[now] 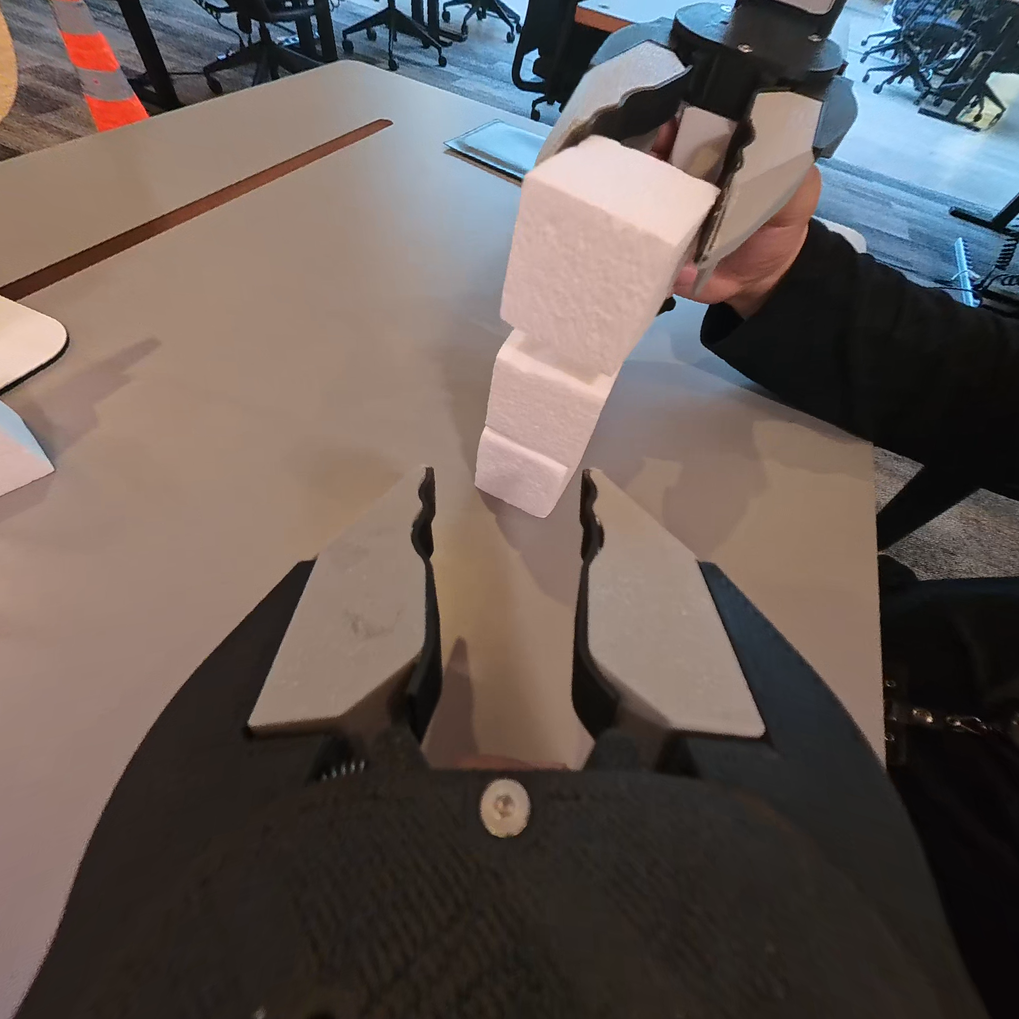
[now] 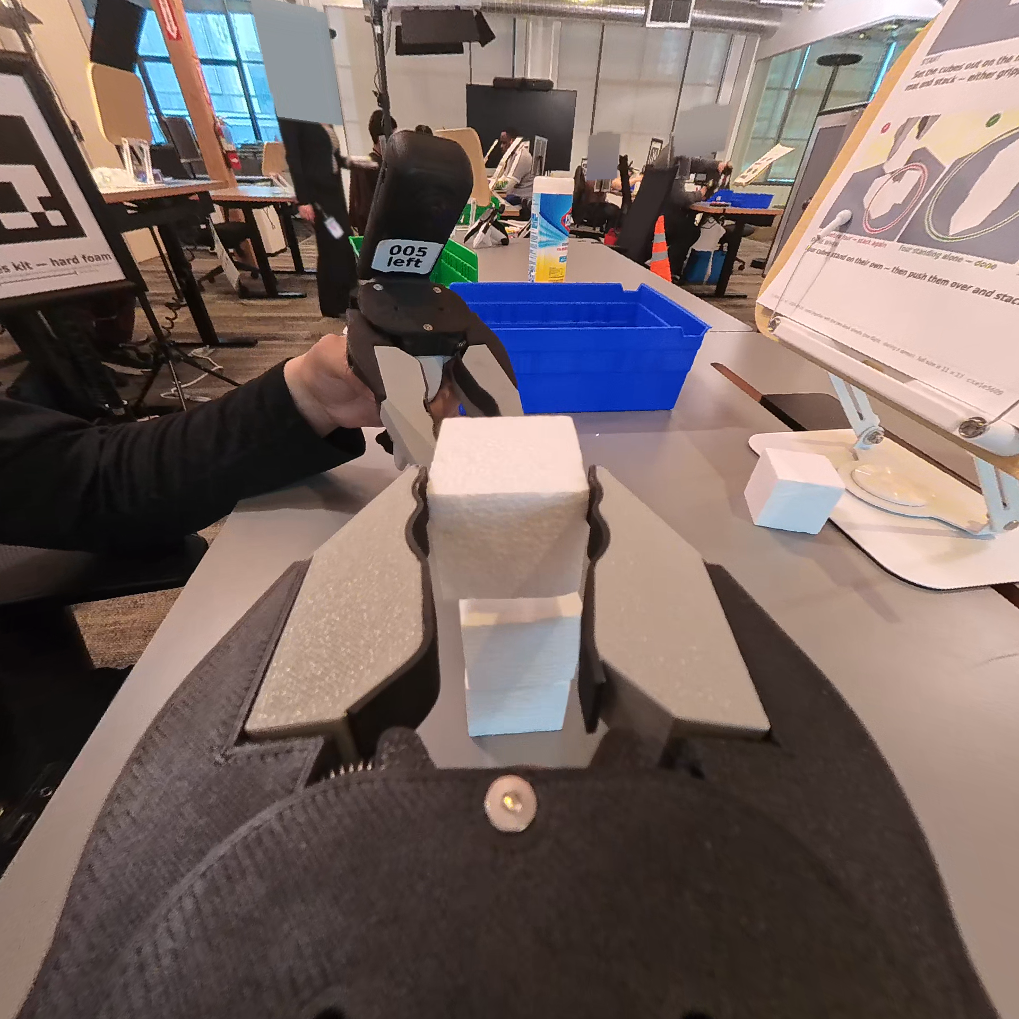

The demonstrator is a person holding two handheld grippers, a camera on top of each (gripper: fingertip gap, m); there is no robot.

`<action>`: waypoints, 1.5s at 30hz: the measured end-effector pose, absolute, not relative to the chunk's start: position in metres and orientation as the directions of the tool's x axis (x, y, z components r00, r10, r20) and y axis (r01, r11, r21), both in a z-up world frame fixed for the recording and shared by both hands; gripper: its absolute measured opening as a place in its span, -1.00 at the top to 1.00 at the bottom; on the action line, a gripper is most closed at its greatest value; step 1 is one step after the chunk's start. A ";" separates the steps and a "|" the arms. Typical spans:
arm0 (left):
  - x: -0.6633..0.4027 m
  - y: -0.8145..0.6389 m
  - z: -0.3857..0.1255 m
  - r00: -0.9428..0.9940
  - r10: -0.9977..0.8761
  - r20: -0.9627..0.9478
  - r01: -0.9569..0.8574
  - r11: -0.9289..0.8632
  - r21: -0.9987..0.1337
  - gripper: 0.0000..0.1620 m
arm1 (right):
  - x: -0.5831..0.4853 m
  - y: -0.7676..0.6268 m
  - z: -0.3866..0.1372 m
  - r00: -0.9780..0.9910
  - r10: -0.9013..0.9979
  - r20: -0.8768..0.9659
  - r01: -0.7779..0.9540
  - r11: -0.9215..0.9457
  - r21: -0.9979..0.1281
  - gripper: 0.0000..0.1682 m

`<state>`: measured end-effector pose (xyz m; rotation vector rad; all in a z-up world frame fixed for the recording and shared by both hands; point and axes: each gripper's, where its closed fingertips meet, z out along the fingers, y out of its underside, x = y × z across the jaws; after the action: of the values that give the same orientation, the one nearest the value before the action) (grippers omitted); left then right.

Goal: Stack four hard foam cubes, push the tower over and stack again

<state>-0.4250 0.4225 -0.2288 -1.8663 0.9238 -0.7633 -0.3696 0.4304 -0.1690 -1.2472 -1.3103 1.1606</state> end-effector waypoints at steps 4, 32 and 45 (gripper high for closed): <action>-0.425 0.423 -0.230 0.534 -0.835 0.130 -0.291 -0.326 -0.899 0.37 | -0.369 0.429 -0.169 -0.061 0.998 0.025 0.087 0.030 -0.996 0.34; -0.429 0.427 -0.234 0.556 -0.824 0.109 -0.311 -0.328 -0.892 0.37 | -0.371 0.430 -0.177 -0.127 0.992 0.028 0.102 0.041 -0.994 0.35; -0.428 0.426 -0.236 0.552 -0.826 0.111 -0.318 -0.332 -0.888 0.37 | -0.369 0.431 -0.176 -0.118 0.992 0.034 0.100 0.046 -0.994 0.34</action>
<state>-0.4278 0.4256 -0.2359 -1.8956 0.9307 -0.7180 -0.3685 0.4310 -0.1756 -1.1970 -1.3906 1.2141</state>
